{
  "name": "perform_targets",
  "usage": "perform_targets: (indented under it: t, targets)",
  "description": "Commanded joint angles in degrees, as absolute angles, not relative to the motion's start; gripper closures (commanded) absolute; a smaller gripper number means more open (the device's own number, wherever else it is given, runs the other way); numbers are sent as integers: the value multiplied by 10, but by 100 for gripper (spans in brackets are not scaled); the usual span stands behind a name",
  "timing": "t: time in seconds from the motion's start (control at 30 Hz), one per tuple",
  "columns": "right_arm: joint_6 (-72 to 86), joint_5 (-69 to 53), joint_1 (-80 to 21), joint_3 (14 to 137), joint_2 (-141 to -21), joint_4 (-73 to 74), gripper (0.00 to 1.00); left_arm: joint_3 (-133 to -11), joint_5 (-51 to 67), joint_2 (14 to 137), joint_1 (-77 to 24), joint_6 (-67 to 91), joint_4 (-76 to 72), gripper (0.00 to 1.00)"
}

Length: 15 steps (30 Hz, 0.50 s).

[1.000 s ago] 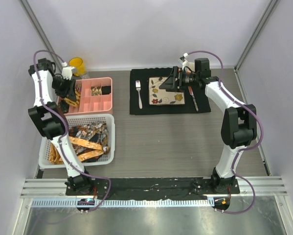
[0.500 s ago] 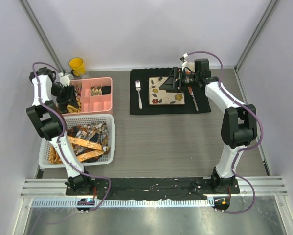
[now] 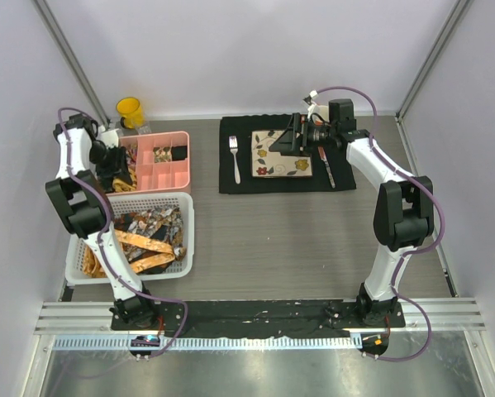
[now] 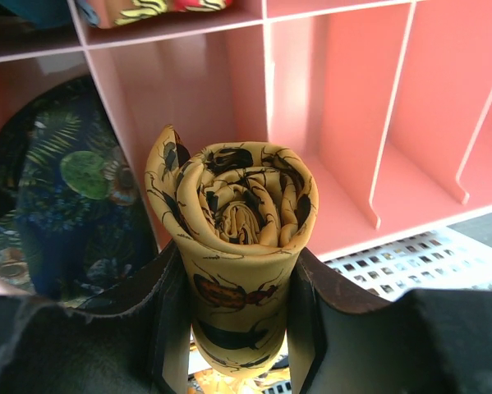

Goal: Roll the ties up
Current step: Place the tie in the storage box.

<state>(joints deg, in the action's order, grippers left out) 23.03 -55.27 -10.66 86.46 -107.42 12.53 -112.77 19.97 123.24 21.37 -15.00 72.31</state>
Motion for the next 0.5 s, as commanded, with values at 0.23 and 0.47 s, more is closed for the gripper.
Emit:
perform_targets:
  t: [0.23,0.47]
  targets:
    - [222,-556,-105,874,-1075,122,0,-1140,135,1197,204,-156,692,100]
    - [223,-556,-105,877,-1077,121,0,-1137,108,1183,199,-158,668,100]
